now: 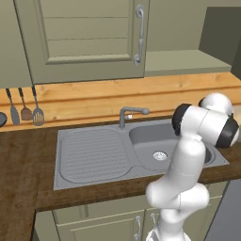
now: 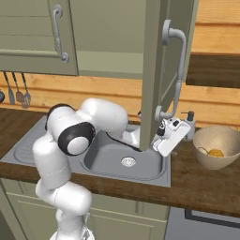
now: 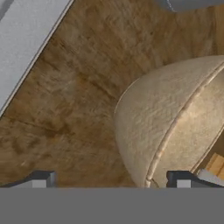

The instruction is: Open the cabinet, pick up the bread from the cabinet and place it in the basket. Then move the basket to the dining counter.

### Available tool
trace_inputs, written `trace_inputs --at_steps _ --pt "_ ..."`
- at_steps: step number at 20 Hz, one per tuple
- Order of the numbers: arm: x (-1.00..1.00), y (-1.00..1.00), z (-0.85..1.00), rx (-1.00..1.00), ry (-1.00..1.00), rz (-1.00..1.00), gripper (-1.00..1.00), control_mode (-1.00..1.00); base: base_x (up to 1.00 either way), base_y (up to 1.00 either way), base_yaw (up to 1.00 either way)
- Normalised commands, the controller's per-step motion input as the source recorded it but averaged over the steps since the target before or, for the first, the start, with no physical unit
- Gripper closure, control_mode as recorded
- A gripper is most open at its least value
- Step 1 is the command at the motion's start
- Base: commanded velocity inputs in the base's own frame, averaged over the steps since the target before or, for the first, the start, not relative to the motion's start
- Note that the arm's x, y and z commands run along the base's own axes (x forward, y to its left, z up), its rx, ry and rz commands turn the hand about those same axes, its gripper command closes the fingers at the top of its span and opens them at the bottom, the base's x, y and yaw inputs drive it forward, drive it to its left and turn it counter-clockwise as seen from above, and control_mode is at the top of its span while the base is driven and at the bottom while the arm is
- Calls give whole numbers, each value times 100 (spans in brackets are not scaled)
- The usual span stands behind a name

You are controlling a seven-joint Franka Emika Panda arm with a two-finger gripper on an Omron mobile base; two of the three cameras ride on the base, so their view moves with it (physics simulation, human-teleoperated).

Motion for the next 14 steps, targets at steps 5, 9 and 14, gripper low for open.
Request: trace_inputs --at_steps 5,9,14 --pt "46 -17 -9 0 1 -20 -100 -100 0 0 0" --pt "49 -30 8 1 0 -11 -100 -100 0 0 0" --pt "34 -46 15 4 0 -6 -100 -100 0 0 0"
